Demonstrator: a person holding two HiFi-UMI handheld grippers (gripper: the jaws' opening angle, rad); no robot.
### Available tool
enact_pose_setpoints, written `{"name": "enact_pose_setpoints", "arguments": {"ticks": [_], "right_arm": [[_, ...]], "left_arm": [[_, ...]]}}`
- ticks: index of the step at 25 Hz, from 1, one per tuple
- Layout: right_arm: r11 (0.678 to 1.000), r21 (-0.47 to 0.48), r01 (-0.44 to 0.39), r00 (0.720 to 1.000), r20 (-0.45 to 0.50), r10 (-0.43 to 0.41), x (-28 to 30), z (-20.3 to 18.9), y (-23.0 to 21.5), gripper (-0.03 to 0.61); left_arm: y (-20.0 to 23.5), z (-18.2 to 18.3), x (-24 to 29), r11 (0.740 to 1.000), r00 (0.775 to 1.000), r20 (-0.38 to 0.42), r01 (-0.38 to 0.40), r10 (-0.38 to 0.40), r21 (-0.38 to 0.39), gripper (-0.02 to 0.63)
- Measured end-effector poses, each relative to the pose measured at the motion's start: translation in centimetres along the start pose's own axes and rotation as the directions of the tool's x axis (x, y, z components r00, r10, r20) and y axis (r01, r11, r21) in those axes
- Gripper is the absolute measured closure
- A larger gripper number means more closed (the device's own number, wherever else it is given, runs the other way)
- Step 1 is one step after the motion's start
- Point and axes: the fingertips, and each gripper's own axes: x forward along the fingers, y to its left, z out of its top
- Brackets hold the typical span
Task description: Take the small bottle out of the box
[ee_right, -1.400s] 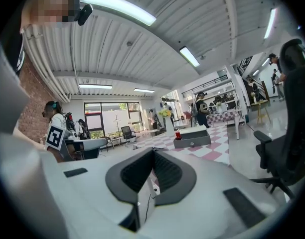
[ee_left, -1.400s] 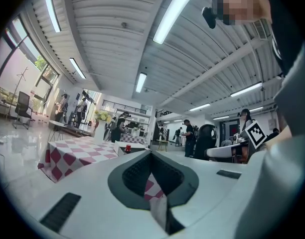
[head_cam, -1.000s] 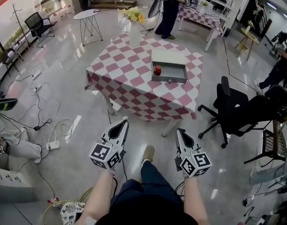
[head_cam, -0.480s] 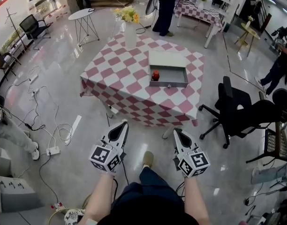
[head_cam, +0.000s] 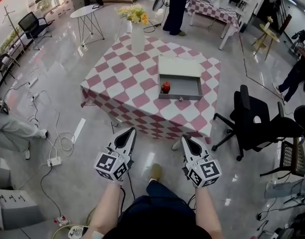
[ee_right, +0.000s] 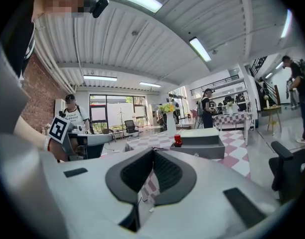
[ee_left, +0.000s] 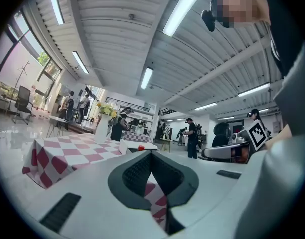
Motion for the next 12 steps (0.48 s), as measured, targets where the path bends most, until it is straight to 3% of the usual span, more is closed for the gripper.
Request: {"name": "enact_pose_setpoints", "arguments": {"ticks": [12], "right_arm": [[1.000,0.022,-0.004,1.000,-0.017,0.005,5.3,0.7,-5.2,0.574]], "left_arm": [[2.9,0.3,6.4,1.000,1.000,-0.003,-0.012,0.012,-0.006,0.612]]}}
